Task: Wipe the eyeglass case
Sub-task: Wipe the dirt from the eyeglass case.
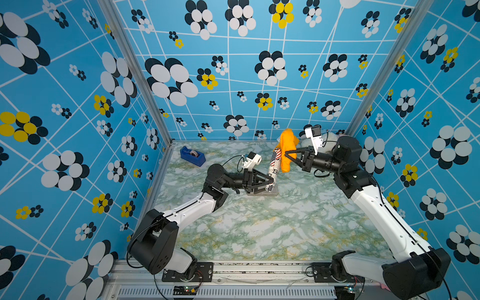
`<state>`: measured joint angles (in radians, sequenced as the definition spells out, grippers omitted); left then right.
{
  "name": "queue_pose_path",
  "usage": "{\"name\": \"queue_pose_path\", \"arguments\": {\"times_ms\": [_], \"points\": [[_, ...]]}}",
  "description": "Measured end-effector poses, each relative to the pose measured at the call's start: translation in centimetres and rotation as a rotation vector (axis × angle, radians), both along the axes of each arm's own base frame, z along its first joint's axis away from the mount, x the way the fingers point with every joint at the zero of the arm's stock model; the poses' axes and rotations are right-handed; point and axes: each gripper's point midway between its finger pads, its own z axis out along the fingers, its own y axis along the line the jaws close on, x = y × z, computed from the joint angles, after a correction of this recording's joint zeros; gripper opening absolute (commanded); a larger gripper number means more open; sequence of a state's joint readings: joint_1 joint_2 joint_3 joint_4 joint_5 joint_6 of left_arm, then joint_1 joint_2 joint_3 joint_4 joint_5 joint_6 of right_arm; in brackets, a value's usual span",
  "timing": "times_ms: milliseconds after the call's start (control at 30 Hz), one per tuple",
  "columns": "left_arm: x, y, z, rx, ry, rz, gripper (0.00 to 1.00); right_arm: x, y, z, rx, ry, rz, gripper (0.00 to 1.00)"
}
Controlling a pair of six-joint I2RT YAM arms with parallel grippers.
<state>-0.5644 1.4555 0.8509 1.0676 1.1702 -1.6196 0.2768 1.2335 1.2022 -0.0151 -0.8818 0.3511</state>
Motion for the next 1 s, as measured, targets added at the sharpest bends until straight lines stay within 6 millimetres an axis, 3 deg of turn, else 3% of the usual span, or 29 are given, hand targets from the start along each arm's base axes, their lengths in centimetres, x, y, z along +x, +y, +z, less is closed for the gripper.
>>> {"name": "queue_pose_path", "arguments": {"times_ms": [100, 200, 367, 500, 600, 700, 833, 1000], "points": [[-0.1, 0.0, -0.3, 0.012, 0.003, -0.01, 0.06, -1.0, 0.0, -0.6, 0.0, 0.014, 0.023, 0.0], [-0.2, 0.0, -0.5, 0.02, 0.011, -0.016, 0.06, -3.1, 0.3, -2.7, -0.005, 0.057, 0.065, 0.0], [0.4, 0.3, -0.6, 0.023, 0.015, 0.0, 0.06, -7.8, 2.9, -6.6, -0.028, 0.145, 0.167, 0.0], [0.7, 0.6, -0.6, 0.025, 0.016, 0.006, 0.06, -9.3, 3.7, -7.7, -0.037, 0.175, 0.196, 0.0], [0.8, 0.6, -0.6, 0.023, 0.019, 0.014, 0.06, -8.9, 3.5, -7.6, -0.036, 0.174, 0.186, 0.0], [0.9, 0.6, -0.5, 0.02, 0.02, 0.022, 0.06, -6.9, 2.8, -6.6, -0.03, 0.176, 0.157, 0.0], [0.8, 0.5, -0.5, 0.02, 0.02, 0.018, 0.06, -2.8, 1.7, -3.4, -0.011, 0.116, 0.088, 0.0], [0.1, 0.2, -0.7, 0.034, 0.027, -0.005, 0.06, 0.6, 0.6, 0.3, 0.013, 0.049, 0.057, 0.0]]}}
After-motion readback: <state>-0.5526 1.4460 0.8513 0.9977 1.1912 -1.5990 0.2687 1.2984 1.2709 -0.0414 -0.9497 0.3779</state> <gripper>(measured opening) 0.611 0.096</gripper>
